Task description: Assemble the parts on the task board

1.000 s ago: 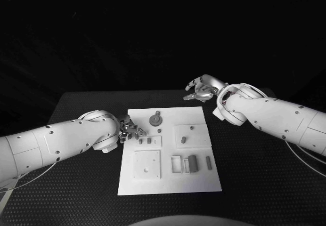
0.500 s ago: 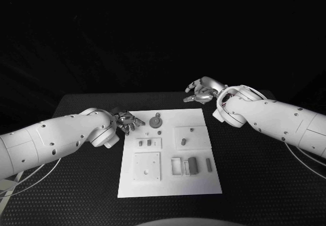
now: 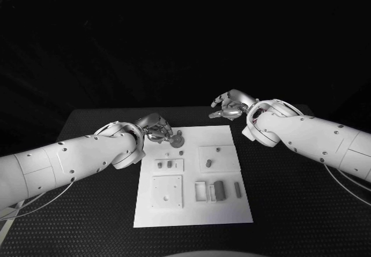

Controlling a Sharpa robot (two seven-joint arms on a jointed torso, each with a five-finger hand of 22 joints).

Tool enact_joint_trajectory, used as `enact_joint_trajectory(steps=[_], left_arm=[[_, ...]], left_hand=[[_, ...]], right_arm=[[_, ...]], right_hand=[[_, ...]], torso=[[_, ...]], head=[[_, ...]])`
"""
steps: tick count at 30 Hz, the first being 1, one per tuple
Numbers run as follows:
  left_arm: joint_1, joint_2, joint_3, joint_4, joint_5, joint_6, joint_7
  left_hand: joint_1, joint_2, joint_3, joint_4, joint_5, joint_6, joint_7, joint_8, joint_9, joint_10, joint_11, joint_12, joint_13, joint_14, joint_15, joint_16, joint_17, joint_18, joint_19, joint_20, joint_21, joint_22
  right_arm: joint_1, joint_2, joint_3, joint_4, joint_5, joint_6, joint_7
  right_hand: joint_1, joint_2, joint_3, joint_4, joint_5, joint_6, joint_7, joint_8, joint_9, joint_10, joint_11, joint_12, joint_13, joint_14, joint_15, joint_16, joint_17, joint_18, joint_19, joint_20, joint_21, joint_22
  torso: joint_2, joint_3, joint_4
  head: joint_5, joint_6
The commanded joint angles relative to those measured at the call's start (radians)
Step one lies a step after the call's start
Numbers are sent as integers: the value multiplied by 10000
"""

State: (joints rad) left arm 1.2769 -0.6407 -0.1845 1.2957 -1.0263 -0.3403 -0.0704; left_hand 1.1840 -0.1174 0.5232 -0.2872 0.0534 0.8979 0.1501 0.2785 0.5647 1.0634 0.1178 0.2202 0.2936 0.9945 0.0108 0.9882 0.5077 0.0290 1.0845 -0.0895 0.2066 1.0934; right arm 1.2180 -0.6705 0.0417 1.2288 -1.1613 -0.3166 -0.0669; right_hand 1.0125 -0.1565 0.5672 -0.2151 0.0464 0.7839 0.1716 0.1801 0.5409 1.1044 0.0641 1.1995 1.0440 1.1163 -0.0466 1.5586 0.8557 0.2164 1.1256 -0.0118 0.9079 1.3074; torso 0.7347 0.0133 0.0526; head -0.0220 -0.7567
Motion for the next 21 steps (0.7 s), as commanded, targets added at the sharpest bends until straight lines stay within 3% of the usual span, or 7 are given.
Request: enact_joint_trajectory(steps=[1, 3, 4, 12, 21], left_arm=[[1, 172, -24, 10, -2797, -381, 1062], [0, 217, -40, -5, -3075, -372, 1083], [-3, 346, -146, -73, -3725, -357, 1128], [-38, 809, -418, -442, -5242, -201, 1091], [-235, 1163, -452, -838, -5677, -39, 974]], left_hand=[[185, -60, -38, -43, 21, 8, -53, -79, -71, -14, -27, -213, -138, 368, -65, 256, 138, 195, 392, -77, 227, 128], [249, -104, -107, -43, 26, 35, -73, -92, -121, 65, -58, -329, -218, 596, -100, 532, 285, 282, 641, -111, 403, 259], [294, -154, -169, -43, 16, 70, -88, -98, -164, 155, -80, -418, -281, 705, -129, 742, 401, 346, 796, -136, 538, 380], [488, -252, -430, -38, 15, 195, -174, -165, -396, 783, -297, -684, -451, 1471, -361, 2225, 1106, 706, 1804, -370, 1561, 1301], [533, -265, -447, -30, 25, 161, -173, -246, -581, 871, -323, -1021, -575, 2152, -399, 2956, 1306, 1042, 2506, -430, 2181, 1865]], right_arm=[[-4, 10, 4, -6, -7, 57, 94], [-4, 13, 4, -8, -7, 60, 94], [-4, 14, 4, -10, -7, 62, 97], [-4, 36, 4, -12, -7, 64, 103], [-4, 36, 4, 9, -7, 68, 100]], right_hand=[[26, 82, -66, 5, 29, -1, 58, 51, -16, -85, -11, 54, -16, -57, 18, -34, -16, 454, 15, -67, -63, 159], [27, 83, -66, 5, 29, -1, 58, 51, -16, -85, -11, 55, -16, -57, 18, -34, -16, 454, 15, -67, -63, 159], [27, 82, -66, 5, 29, -1, 58, 51, -17, -85, -11, 55, -16, -57, 18, -34, -16, 454, 15, -67, -63, 159], [29, 85, -65, 4, 29, -1, 58, 52, -17, -86, -11, 56, -17, -57, 18, -33, -16, 454, 17, -67, -63, 160], [32, 89, -64, 3, 29, -2, 59, 51, -17, -86, -11, 58, -18, -56, 18, -32, -16, 454, 18, -68, -62, 160]], torso=[[4, -1, -1], [0, -3, 1], [-2, -4, 2], [6, -5, -6], [20, -12, -9]], head=[[-10, 14], [-18, 12], [-18, 10], [-61, 31], [-119, 25]])
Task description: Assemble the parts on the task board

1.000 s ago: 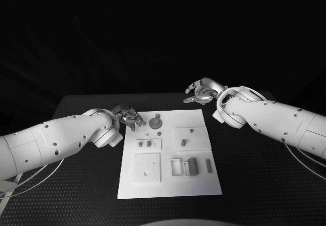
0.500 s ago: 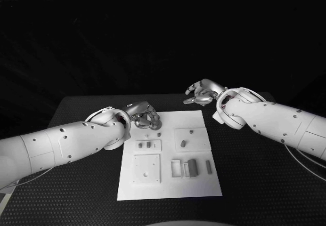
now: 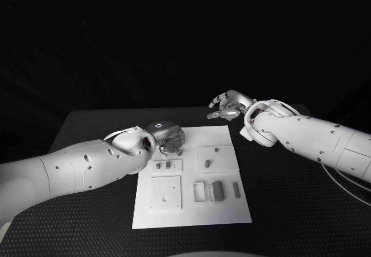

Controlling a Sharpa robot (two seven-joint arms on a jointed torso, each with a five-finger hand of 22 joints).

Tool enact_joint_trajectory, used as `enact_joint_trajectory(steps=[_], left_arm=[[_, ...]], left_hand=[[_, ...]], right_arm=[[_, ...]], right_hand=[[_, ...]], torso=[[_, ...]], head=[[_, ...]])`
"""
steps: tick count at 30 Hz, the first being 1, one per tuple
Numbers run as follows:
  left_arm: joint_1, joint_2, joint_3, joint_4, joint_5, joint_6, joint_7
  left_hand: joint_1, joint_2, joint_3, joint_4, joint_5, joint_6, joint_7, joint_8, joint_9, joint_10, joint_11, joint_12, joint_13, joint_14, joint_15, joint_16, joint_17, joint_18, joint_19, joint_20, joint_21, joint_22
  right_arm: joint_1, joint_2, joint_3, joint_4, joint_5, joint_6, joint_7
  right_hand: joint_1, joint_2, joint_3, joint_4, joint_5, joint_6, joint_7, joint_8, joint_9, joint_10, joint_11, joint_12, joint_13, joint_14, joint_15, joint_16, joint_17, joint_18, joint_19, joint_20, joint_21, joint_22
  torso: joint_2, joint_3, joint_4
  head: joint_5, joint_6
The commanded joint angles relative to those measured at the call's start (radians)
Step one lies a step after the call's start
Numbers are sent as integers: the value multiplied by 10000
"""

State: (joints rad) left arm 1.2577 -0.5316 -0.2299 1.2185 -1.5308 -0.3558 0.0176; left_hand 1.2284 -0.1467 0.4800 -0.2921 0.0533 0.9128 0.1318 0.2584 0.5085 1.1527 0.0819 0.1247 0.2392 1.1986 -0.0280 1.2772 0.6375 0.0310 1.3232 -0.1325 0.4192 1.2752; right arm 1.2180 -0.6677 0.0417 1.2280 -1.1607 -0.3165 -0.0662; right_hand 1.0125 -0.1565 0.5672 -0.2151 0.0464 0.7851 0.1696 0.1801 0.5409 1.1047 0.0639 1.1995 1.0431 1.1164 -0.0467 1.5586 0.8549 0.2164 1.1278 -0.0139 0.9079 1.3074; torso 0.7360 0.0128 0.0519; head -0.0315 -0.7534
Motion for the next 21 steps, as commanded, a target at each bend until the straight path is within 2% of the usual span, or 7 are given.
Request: enact_joint_trajectory(steps=[1, 11, 19, 21], left_arm=[[-59, 101, 3, -102, -632, 159, 88], [-139, 297, 5, -388, -772, 747, -95], [-166, 369, 4, -517, -979, 1007, -214], [-177, 374, 5, -540, -981, 1053, -195]], left_hand=[[94, 26, -4, 20, 28, 21, 16, -42, -29, -57, 49, -115, -51, 165, 1, 94, 5, 1054, 167, 10, 86, 76], [0, 160, 101, 29, 38, 80, 73, -32, -123, -241, 168, -466, -244, 552, 117, 257, -58, 1345, 494, 136, 260, 273], [-18, 226, 158, 29, 50, 168, 87, 10, -138, -133, 159, -478, -272, 612, 111, 274, -91, 1391, 522, 149, 279, 327], [-34, 240, 182, 28, 48, 226, 110, 38, -142, -8, 134, -442, -264, 600, 88, 260, -112, 1396, 501, 153, 271, 350]], right_arm=[[-4, 7, 4, 21, -12, 69, 93], [-4, -4, 4, 58, -12, 63, 91], [-3, -13, 5, 84, -12, 65, 87], [-3, -13, 5, 83, -12, 74, 87]], right_hand=[[32, 89, -64, 3, 29, -14, 79, 52, -18, -88, -8, 59, -10, -56, 18, -32, -9, 454, -4, -46, -62, 160], [33, 91, -65, 2, 29, -15, 79, 52, -18, -88, -8, 61, -11, -55, 18, -30, -9, 454, -2, -46, -61, 161], [33, 92, -66, 1, 29, -16, 80, 52, -19, -88, -8, 64, -12, -53, 19, -28, -9, 454, 0, -46, -61, 162], [33, 92, -66, 1, 29, -16, 80, 52, -19, -88, -8, 64, -12, -53, 19, -27, -9, 454, 0, -46, -60, 162]], torso=[[2, -4, 2], [1, 0, 3], [-9, 0, 13], [-13, -3, 12]], head=[[-29, -16], [-98, -51], [-138, -77], [-103, -83]])
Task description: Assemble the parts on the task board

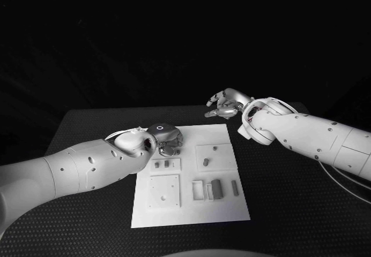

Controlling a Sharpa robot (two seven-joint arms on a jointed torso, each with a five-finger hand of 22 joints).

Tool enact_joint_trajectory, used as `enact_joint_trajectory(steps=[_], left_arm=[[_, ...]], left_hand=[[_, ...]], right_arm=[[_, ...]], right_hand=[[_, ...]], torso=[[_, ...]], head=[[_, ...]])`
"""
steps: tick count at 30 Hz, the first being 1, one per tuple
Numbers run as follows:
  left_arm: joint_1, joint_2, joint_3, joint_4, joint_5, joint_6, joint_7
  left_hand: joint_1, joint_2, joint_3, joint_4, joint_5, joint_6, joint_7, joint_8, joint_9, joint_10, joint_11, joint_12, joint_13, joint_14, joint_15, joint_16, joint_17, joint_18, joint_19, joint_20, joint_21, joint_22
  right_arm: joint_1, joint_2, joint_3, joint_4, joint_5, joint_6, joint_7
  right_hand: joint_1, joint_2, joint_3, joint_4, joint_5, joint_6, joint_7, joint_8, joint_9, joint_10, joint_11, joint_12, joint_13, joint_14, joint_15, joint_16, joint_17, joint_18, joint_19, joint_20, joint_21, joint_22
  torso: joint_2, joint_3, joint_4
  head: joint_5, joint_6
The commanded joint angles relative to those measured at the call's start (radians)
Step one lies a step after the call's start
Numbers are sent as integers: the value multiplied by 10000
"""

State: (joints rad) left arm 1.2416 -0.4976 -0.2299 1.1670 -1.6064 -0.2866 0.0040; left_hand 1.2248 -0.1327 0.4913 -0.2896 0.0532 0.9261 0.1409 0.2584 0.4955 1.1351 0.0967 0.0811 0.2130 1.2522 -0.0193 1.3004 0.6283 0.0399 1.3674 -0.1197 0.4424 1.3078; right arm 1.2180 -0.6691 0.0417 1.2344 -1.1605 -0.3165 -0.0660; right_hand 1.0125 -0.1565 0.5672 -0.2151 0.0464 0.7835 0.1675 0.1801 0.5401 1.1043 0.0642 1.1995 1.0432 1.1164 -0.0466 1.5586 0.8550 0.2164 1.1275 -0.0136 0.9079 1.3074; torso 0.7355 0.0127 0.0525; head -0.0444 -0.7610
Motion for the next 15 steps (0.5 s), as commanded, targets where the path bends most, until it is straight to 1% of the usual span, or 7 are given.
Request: enact_joint_trajectory(steps=[1, 2, 8, 11, 15], left_arm=[[-20, 42, 4, -32, -225, 371, -40], [-29, 61, 4, -50, -225, 375, -15], [-113, 194, 5, -183, -271, 403, 20], [-154, 243, 5, -256, -299, 460, 30], [-192, 265, 6, -289, -299, 407, 55]], left_hand=[[-6, 101, 76, 2, 49, 103, 24, 41, -16, 223, -28, 10, 3, 61, -12, 25, -27, 1306, 52, 22, 37, 33], [-3, 106, 86, 0, 50, 107, 26, 42, -20, 246, -35, 13, 3, 59, -19, 23, -33, 1306, 47, 18, 34, 39], [19, 142, 128, -2, 52, 115, 18, 43, -35, 227, -34, -31, -24, 65, -19, 23, -48, 1304, 45, 9, 32, 60], [26, 174, 153, 1, 50, 142, 21, 56, -40, 263, -40, -32, -29, 78, -24, 30, -56, 1303, 54, 5, 37, 75], [29, 214, 190, -1, 53, 196, 24, 82, -44, 329, -54, -30, -35, 92, -37, 35, -71, 1300, 57, -3, 39, 98]], right_arm=[[-3, 1, 5, 19, -15, 75, 85], [-3, -5, 5, 23, -15, 72, 85], [-3, 2, 5, 43, -15, 70, 84], [-3, 2, 5, 85, -15, 66, 83], [-3, -12, 5, 126, -15, 70, 78]], right_hand=[[33, 92, -67, 1, 29, -1, 100, 52, -11, -84, -11, 64, -13, -53, 18, -27, -9, 454, 3, -49, -60, 162], [33, 92, -67, 1, 29, -1, 100, 52, -11, -84, -11, 65, -13, -53, 18, -27, -9, 454, 4, -49, -60, 162], [33, 93, -67, 1, 29, -1, 100, 52, -11, -84, -11, 66, -14, -53, 19, -26, -9, 454, 4, -50, -60, 162], [32, 94, -68, 1, 29, -2, 101, 52, -11, -84, -11, 67, -14, -52, 19, -25, -9, 454, 5, -50, -60, 162], [32, 94, -68, 2, 29, -2, 101, 53, -11, -85, -11, 68, -15, -52, 19, -25, -9, 454, 6, -50, -59, 162]], torso=[[-13, -1, 5], [-14, -4, 6], [-13, -5, 13], [-9, -7, 4], [-2, 3, -4]], head=[[17, -9], [-4, -21], [-9, -34], [-17, -38], [-10, -44]])
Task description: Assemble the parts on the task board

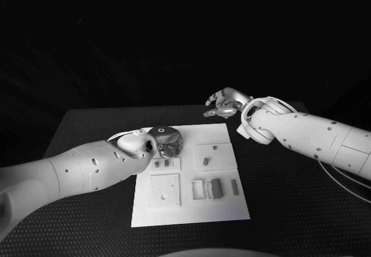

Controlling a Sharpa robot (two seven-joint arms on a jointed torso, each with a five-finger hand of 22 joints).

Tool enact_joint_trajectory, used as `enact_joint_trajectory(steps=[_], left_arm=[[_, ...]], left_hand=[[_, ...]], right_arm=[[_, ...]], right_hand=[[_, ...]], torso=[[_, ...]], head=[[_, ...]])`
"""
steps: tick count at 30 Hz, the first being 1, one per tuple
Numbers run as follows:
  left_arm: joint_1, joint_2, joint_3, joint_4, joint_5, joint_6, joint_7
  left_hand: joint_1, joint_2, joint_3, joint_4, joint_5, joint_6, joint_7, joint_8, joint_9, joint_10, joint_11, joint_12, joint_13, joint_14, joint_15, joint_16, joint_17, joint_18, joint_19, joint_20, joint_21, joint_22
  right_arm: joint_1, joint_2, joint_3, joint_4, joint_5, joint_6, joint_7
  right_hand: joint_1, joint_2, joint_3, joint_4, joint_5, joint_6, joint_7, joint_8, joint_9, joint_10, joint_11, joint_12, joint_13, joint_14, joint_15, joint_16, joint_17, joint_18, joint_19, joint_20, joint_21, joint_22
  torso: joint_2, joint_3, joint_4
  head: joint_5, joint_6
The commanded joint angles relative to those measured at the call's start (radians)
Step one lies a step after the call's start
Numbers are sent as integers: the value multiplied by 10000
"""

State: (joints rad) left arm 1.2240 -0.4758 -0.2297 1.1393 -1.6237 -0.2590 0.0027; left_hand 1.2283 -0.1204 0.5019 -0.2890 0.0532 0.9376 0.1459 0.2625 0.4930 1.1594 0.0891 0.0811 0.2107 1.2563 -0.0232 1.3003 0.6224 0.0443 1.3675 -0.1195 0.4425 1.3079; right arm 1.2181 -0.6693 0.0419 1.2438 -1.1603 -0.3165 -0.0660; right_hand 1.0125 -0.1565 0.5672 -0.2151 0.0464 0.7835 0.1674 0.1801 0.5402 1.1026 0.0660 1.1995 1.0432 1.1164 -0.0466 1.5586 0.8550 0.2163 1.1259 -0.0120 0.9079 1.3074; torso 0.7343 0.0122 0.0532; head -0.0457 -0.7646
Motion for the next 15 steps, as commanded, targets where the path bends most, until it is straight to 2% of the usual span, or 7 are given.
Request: enact_joint_trajectory(steps=[1, 15], left_arm=[[-19, 57, 5, -24, -127, 112, 76], [-39, 180, 7, -196, -126, 78, 92]], left_hand=[[-5, 95, 90, -7, 53, 85, -24, 43, -20, 93, 20, -31, -12, 54, 1, 36, -15, 1256, 57, -5, 39, 100], [-58, 189, 147, 16, 51, 100, 8, 42, -47, 169, 4, -44, -28, 80, -14, 46, -40, 1244, 77, -17, 45, 131]], right_arm=[[-4, -13, 4, 38, -16, 69, 77], [-4, -18, 4, 121, -16, 84, 70]], right_hand=[[32, 94, -68, 2, 29, -2, 102, 53, -12, -68, -28, 68, -16, -52, 19, -24, -10, 455, 22, -66, -59, 163], [31, 94, -70, 1, 29, -3, 103, 53, -13, -68, -28, 71, -18, -51, 19, -23, -10, 455, 23, -66, -59, 163]], torso=[[8, 9, -5], [2, 17, 0]], head=[[-14, -22], [-42, -54]])
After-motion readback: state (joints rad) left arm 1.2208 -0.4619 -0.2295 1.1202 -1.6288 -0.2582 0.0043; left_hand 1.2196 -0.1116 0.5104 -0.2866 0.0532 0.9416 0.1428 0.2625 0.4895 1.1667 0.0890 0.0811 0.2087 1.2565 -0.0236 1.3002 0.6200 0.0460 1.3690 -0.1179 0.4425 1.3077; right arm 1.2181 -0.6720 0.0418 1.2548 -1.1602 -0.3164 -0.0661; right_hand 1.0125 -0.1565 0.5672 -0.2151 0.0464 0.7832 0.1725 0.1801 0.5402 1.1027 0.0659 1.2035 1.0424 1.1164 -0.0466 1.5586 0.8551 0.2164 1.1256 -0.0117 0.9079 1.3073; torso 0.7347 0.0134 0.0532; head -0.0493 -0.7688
